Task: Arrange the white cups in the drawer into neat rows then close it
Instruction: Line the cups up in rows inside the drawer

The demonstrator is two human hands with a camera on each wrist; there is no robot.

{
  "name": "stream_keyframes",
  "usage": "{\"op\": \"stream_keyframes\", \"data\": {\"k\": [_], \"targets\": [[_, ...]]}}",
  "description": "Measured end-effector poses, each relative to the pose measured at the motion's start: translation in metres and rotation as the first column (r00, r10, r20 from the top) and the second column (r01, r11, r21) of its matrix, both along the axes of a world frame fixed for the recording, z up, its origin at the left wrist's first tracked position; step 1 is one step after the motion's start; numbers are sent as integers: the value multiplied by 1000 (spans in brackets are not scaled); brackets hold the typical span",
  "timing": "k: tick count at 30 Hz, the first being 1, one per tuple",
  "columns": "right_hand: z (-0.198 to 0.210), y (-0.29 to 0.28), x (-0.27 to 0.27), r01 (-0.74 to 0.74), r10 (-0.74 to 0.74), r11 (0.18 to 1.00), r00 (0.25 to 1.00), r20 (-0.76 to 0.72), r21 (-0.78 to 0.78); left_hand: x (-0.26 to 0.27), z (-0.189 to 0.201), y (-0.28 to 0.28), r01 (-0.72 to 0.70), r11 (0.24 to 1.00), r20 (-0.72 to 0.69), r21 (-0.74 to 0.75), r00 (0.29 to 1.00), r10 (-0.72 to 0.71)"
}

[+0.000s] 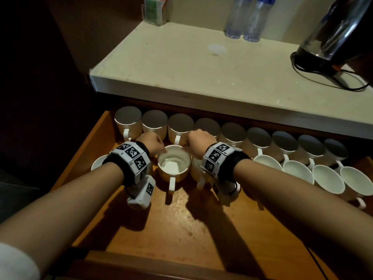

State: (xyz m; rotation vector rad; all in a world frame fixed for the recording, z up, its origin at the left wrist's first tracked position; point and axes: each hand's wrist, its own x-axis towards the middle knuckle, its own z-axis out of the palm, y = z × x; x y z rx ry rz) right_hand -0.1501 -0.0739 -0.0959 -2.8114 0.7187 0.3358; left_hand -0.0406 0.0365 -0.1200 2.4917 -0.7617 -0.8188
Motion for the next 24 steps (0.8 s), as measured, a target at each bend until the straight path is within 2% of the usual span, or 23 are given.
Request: {"op": "stream_keyframes", "data": {"k": [4, 12, 19, 24], "targets": [[-3, -1, -10, 39, -40, 999, 998, 44, 15, 0, 2, -2, -4, 1000, -2, -4, 1000, 4], [-4, 2, -38, 9, -15, 999, 991, 134, 49, -2, 1, 0, -84, 995, 8, -48, 996, 84], [1, 9, -46, -86, 75, 995, 984, 162, 58, -8, 21, 22, -286, 945, -92, -161, 957, 274], [5, 28, -41, -167, 150, 981, 975, 162, 101, -9, 37, 58, -365, 922, -62, -126, 931, 360]]}}
